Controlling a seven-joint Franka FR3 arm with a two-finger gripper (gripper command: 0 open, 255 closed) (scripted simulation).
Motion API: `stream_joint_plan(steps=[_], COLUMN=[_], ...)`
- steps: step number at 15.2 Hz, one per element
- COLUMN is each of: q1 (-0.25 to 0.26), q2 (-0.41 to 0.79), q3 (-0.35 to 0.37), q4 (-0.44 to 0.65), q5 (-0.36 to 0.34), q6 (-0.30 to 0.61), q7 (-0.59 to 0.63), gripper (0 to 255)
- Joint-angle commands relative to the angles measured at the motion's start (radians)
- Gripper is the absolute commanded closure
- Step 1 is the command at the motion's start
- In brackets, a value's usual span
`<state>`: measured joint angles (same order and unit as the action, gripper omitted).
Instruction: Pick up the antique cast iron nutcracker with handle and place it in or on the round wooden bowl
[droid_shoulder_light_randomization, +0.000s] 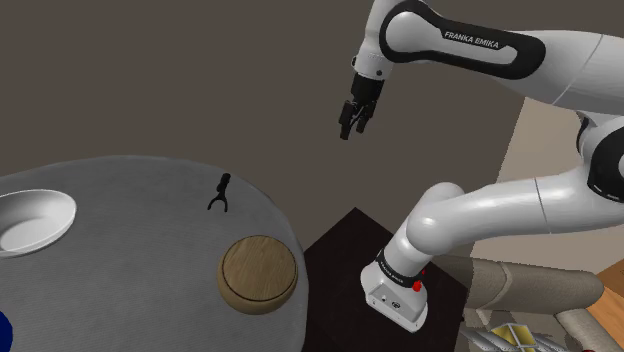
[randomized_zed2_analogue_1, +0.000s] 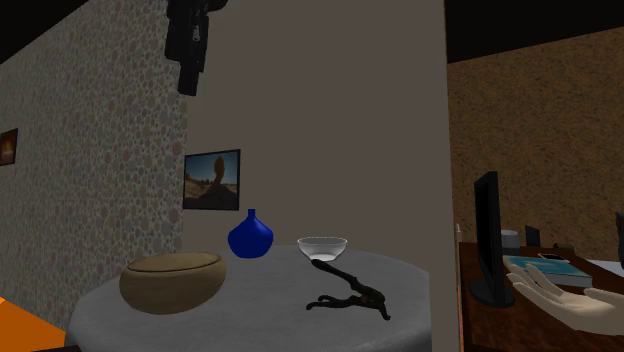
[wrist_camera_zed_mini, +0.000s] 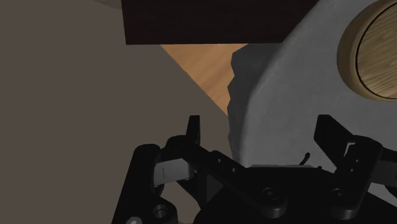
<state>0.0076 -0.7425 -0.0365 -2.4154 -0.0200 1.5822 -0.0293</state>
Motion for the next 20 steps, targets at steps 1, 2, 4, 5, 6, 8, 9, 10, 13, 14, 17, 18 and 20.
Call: stream_joint_plan(steps=[1, 2, 4, 5, 6, 8, 9, 10, 13, 14, 17, 18, 20], q1=[0.000, 0.000, 0.001, 0.001, 0.001, 0.001, 0.001, 0.001, 0.000, 0.000, -0.001, -0.001, -0.001], q2=[0.000, 0.022, 0.072, 0.099, 0.127, 0.187, 0.219, 0.252, 0.357, 0.393, 0.506, 0.544, 0.622], q3=[0.000, 0.014, 0.043, 0.057, 0.070, 0.096, 0.108, 0.119, 0.152, 0.161, 0.186, 0.193, 0.204], q4=[0.000, -0.006, -0.014, -0.016, -0.016, -0.012, -0.007, -0.001, 0.026, 0.038, 0.082, 0.100, 0.138], q5=[0.000, 0.015, 0.045, 0.059, 0.072, 0.097, 0.108, 0.118, 0.144, 0.151, 0.166, 0.170, 0.174], q6=[0.000, 0.026, 0.079, 0.106, 0.132, 0.186, 0.212, 0.238, 0.315, 0.339, 0.408, 0.429, 0.469], q7=[0.000, 0.034, 0.099, 0.131, 0.162, 0.224, 0.254, 0.284, 0.372, 0.401, 0.486, 0.514, 0.569], gripper=[0, 0, 0, 0, 0, 0, 0, 0, 0, 0, 0, 0, 0])
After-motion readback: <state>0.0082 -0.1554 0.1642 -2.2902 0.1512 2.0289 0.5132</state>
